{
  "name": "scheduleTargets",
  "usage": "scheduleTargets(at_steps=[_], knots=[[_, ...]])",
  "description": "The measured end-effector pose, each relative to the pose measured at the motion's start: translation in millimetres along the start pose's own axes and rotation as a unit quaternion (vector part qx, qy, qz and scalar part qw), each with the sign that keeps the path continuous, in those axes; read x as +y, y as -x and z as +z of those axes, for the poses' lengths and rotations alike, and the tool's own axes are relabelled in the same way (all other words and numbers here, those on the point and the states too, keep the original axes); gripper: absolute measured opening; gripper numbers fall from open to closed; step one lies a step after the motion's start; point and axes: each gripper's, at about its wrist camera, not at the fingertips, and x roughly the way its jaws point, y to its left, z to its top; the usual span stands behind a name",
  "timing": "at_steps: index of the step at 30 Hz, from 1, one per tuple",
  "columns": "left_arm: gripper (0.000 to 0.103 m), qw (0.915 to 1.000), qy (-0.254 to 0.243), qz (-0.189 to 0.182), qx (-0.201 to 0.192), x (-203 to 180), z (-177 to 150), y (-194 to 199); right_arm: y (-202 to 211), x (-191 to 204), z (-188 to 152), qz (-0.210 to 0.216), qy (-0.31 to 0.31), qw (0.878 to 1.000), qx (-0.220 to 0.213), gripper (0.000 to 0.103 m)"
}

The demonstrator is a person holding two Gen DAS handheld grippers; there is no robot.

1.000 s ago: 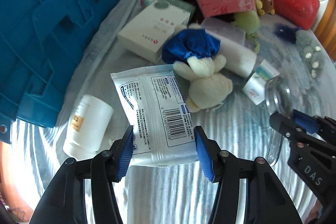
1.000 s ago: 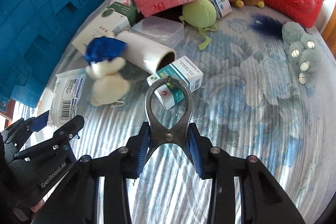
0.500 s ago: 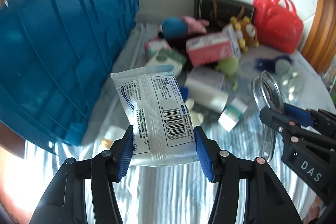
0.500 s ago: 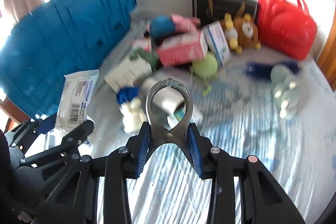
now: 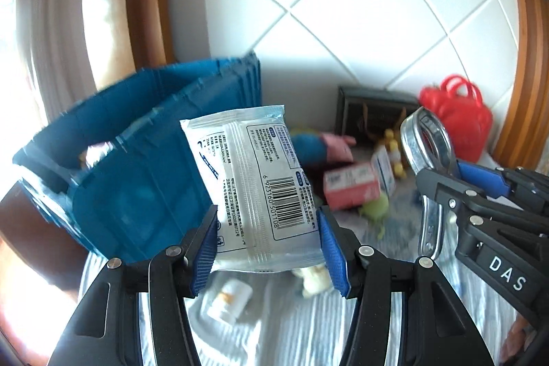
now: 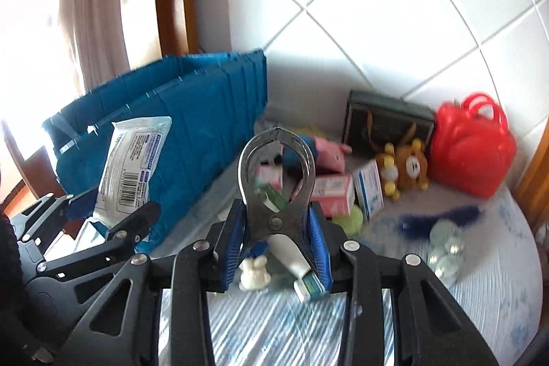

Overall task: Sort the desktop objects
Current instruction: 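Lift and carry the white packet and metal clamp over the blue bin, then open the left tool over the bin while the right tool releases the metal clamp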

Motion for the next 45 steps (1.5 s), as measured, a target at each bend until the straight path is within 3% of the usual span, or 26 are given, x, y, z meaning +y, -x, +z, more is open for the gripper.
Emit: scheduleTargets(at_steps=[7,16,22,26,34,37,39,40,42,43,44,45], knots=[[0.054,0.9974,0.0,0.017,-0.071,42,48,26,16,43,50,0.011,0.026,0.998,-0.058,0.036],[0.054,0.9935,0.013,0.051,-0.101,164,80,24,-14,139,105,0.026,0.03,0.995,-0.093,0.036],[0.055,0.9936,0.025,0.084,-0.071,259,86,-4,-56,222,127,0.048,0.041,0.995,-0.083,0.036],[0.055,0.9942,0.026,0.094,-0.047,302,83,-32,-84,264,132,0.048,0.046,0.996,-0.066,0.036],[0.057,0.996,0.03,0.083,-0.012,342,81,-78,-127,298,136,0.03,0.045,0.998,-0.039,0.036],[0.072,0.9964,0.033,0.077,-0.007,344,81,-86,-137,301,139,0.02,0.046,0.998,-0.033,0.036],[0.075,0.9963,0.037,0.077,-0.006,347,80,-89,-141,303,140,0.014,0.046,0.998,-0.03,0.036],[0.075,0.9964,0.038,0.075,-0.004,348,79,-90,-143,304,141,0.012,0.045,0.998,-0.029,0.038],[0.075,0.9965,0.041,0.073,0.0,349,77,-91,-144,305,142,0.006,0.043,0.999,-0.03,0.056],[0.075,0.9965,0.042,0.072,0.002,350,76,-92,-144,306,142,0.004,0.043,0.999,-0.032,0.076],[0.075,0.9965,0.043,0.072,0.003,350,75,-92,-143,305,142,0.002,0.043,0.998,-0.034,0.088],[0.075,0.9965,0.044,0.071,0.003,351,75,-91,-142,305,142,-0.001,0.043,0.998,-0.036,0.089]])
